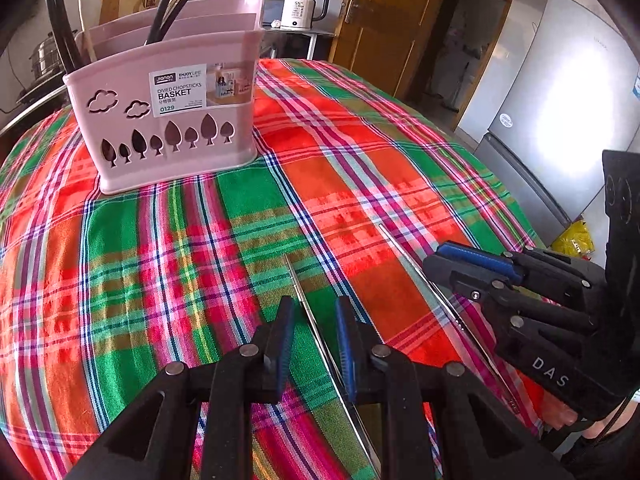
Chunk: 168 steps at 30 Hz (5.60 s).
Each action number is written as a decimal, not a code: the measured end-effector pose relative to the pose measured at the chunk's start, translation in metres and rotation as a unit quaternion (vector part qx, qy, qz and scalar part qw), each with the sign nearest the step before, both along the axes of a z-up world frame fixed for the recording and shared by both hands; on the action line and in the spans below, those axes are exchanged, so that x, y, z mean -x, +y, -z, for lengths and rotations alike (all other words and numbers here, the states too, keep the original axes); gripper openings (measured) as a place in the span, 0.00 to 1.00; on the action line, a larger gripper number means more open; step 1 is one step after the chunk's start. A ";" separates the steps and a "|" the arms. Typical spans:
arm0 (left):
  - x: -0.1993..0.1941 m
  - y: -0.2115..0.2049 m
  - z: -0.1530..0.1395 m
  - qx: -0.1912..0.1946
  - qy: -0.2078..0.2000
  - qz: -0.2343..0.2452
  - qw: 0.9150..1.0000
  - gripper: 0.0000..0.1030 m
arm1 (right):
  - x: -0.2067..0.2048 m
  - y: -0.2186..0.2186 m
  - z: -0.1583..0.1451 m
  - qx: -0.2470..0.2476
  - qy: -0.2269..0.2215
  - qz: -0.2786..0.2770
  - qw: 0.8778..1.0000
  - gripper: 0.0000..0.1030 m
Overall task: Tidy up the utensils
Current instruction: 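Close the left tool on a metal chopstick while the right tool grasps another, then lift the held chopsticks with both tools and carry them above the pink basket, then lower both tools and open them to drop the chopsticks into the basket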
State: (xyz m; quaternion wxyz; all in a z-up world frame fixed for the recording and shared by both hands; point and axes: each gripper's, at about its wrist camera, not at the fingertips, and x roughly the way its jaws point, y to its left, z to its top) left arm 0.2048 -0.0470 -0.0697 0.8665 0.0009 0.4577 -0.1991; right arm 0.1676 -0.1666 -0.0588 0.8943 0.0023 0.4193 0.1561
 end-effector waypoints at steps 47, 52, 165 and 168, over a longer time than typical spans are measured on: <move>-0.016 0.039 -0.059 -0.036 -0.030 -0.006 0.999 0.04 | -0.021 0.015 -0.044 0.004 -0.018 -0.013 1.000 0.04; -0.005 0.053 -0.101 -0.014 -0.073 -0.005 0.997 0.03 | -0.010 0.017 -0.078 -0.006 -0.059 -0.017 0.998 0.04; -0.171 0.155 -0.171 0.031 -0.057 -0.043 0.997 0.03 | -0.165 0.109 -0.153 -0.067 -0.058 -0.084 0.993 0.04; -0.169 0.155 -0.173 0.030 -0.060 -0.046 0.997 0.04 | -0.164 0.108 -0.154 -0.073 -0.059 -0.086 0.992 0.05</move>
